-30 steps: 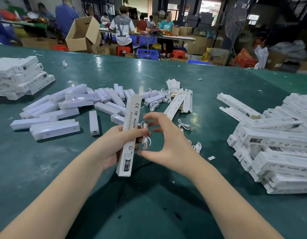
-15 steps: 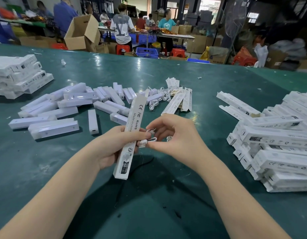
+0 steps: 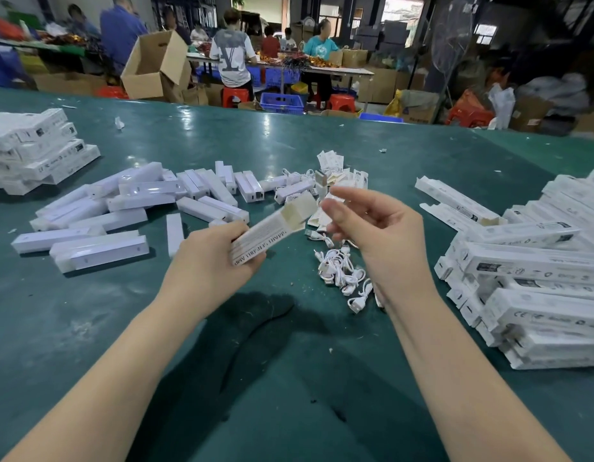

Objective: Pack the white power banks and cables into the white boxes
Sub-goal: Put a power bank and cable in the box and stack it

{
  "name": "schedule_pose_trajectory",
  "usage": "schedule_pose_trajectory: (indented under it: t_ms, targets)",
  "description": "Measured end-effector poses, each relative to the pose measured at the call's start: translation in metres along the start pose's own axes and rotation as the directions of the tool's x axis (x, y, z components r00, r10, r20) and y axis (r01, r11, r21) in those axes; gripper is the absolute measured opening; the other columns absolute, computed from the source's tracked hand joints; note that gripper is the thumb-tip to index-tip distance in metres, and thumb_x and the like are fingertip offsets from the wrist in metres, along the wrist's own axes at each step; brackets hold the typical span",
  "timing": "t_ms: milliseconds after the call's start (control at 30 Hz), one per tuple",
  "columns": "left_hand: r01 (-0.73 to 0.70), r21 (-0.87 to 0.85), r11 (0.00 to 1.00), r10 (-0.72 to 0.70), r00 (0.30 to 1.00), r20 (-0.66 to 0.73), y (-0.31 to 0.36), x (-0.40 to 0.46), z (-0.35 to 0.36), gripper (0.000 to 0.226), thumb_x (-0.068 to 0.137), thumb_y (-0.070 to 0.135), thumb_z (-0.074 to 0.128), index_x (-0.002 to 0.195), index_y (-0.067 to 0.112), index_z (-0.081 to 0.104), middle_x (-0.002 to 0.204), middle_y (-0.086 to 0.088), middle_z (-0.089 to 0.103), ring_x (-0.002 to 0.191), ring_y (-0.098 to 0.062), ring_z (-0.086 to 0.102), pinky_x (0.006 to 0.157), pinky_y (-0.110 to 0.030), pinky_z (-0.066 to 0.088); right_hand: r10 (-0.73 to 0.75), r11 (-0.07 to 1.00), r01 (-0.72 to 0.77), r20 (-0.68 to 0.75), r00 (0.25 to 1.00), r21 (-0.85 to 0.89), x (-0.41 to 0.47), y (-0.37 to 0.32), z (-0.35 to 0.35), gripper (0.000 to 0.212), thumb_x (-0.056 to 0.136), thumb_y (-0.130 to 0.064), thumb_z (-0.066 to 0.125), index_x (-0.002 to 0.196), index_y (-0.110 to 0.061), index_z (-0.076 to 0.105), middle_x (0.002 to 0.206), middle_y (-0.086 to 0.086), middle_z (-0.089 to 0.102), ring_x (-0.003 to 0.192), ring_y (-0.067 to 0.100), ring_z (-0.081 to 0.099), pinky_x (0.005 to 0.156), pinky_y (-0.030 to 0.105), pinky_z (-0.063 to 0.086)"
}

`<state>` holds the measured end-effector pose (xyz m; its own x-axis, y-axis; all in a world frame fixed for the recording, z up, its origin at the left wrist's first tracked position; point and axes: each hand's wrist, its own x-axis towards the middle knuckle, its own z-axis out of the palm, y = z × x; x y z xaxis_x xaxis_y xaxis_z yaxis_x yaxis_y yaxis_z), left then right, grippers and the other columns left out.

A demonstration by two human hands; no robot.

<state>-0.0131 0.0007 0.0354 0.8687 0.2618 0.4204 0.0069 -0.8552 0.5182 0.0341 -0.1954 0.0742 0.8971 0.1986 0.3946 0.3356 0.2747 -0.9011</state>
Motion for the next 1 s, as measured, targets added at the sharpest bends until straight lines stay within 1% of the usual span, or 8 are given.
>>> schedule_pose_trajectory:
  t_ms: [67,133,400,633,733,800,900,1000]
  targets:
    - [-0.016,-0.002,1.000,0.016,0.999,0.041,-0.0002,-0.0004,0.0016,0.005,0.080,0.032,0.066,0.082,0.028,0.064,0.074,0.005,0.063,0.074,-0.022,0.057,0.070,-0.036,0.050,0.013,1.000,-0.013,-0.001,1.000,0.014,-0.0002,-0.0001,0.0013,0.013,0.081,-0.007,0.077,0.082,-0.020,0.079,0.070,0.002,0.073,0.061,0.010,0.067,0.061,0.017,0.053]
    - [-0.026,-0.033,0.999,0.027,0.999,0.041,-0.0003,-0.0012,0.0037,0.008,0.079,0.032,0.066,0.086,0.027,0.066,0.074,0.008,0.064,0.076,-0.022,0.058,0.072,-0.038,0.051,0.014,1.000,-0.014,0.006,1.000,-0.018,-0.0001,-0.0005,0.0013,0.014,0.082,-0.008,0.077,0.079,-0.021,0.079,0.070,0.002,0.074,0.061,0.010,0.067,0.058,0.016,0.052]
    - [-0.093,-0.006,0.996,0.093,0.996,0.004,-0.0014,-0.0013,0.0083,0.007,0.077,0.032,0.070,0.079,0.028,0.064,0.061,0.015,0.054,0.067,-0.020,0.055,0.061,-0.030,0.043,0.109,0.955,-0.078,0.095,0.989,-0.286,-0.0028,0.0005,-0.0006,0.011,0.082,-0.010,0.077,0.083,-0.020,0.078,0.062,-0.007,0.071,0.047,0.002,0.057,0.045,0.011,0.038]
    - [-0.103,-0.034,0.994,0.106,0.989,0.107,-0.0049,-0.0015,0.0088,0.029,0.076,0.032,0.067,0.062,0.049,0.048,0.056,0.015,0.053,0.061,0.002,0.051,0.051,-0.015,0.031,0.097,0.874,0.015,0.205,0.974,-0.485,0.0001,-0.0014,-0.0057,0.020,0.083,-0.014,0.078,0.079,-0.033,0.077,0.059,-0.004,0.066,0.053,0.006,0.055,0.054,0.012,0.040]
    - [-0.143,-0.036,0.989,0.147,0.979,0.138,-0.0051,-0.0032,0.0095,0.029,0.077,0.030,0.066,0.059,0.040,0.045,0.062,0.017,0.054,0.059,-0.005,0.049,0.049,-0.021,0.030,0.098,0.864,0.014,0.197,0.975,-0.503,-0.0001,0.0016,-0.0046,0.028,0.080,-0.015,0.080,0.070,-0.040,0.074,0.061,0.009,0.065,0.052,0.012,0.051,0.052,0.014,0.039]
    - [-0.158,-0.033,0.987,0.161,0.980,0.121,-0.0069,-0.0030,0.0095,0.028,0.076,0.028,0.066,0.058,0.032,0.045,0.057,0.009,0.052,0.056,-0.009,0.048,0.049,-0.025,0.033,0.079,0.871,0.023,0.186,0.979,-0.491,0.0000,0.0036,-0.0031,0.033,0.078,-0.011,0.081,0.066,-0.040,0.074,0.066,0.006,0.066,0.053,0.009,0.050,0.054,0.014,0.040]
    - [-0.203,0.039,0.978,0.196,0.972,0.131,-0.0058,-0.0034,0.0081,0.024,0.078,0.026,0.066,0.063,0.021,0.048,0.051,0.005,0.046,0.056,-0.016,0.046,0.052,-0.032,0.041,0.138,0.866,-0.027,0.187,0.973,-0.499,-0.0005,0.0034,-0.0044,0.030,0.074,-0.010,0.084,0.062,-0.036,0.073,0.056,-0.008,0.064,0.050,0.007,0.051,0.051,0.016,0.042]
    - [-0.267,0.145,0.953,0.235,0.951,0.201,-0.0033,-0.0048,0.0065,0.032,0.077,0.023,0.063,0.059,0.025,0.038,0.054,0.004,0.042,0.061,-0.026,0.045,0.056,-0.036,0.044,0.229,0.831,-0.080,0.207,0.951,-0.551,-0.0009,0.0050,-0.0076,0.018,0.071,-0.009,0.083,0.065,-0.024,0.074,0.062,-0.004,0.071,0.045,0.011,0.058,0.048,0.022,0.049]
